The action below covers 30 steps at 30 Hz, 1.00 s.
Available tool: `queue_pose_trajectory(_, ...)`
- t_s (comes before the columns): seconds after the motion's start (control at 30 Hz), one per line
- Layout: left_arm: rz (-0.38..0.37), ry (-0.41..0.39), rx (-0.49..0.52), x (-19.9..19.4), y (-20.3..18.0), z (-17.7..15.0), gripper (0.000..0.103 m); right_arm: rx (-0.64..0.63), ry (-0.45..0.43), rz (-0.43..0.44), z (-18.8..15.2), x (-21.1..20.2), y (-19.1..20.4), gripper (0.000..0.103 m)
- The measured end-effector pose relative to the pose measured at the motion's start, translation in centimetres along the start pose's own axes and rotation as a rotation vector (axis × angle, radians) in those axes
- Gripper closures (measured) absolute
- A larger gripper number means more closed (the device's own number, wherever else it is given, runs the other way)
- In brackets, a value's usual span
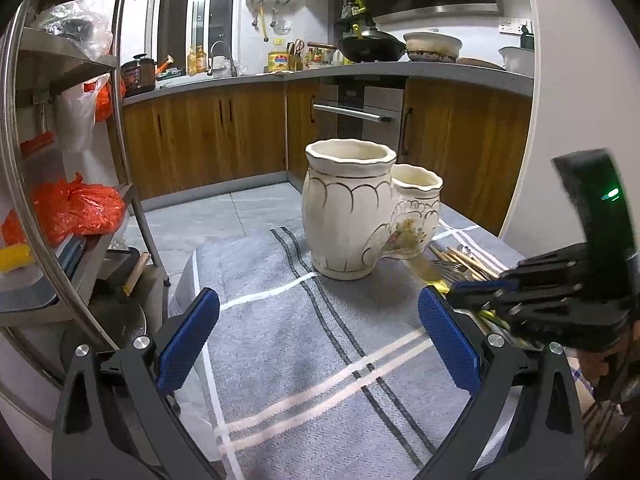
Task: Organize utensils
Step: 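Close the right tool on the gold fork and lift it, then grasp a wooden chopstick with the left tool while the right holds the gold fork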
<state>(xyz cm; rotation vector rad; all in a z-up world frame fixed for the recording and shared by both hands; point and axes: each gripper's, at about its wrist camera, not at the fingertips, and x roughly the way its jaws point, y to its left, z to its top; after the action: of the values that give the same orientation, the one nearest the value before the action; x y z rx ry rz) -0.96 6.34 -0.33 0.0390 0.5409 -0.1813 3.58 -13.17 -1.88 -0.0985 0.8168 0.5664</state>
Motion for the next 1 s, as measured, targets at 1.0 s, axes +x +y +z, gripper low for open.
queue_pose_trajectory(1.0,-0.159,0.239,0.025,6.9,-12.5,1.6,0.019,0.044,-0.488,-0.131,0.8,-13.4,-10.0,0.097)
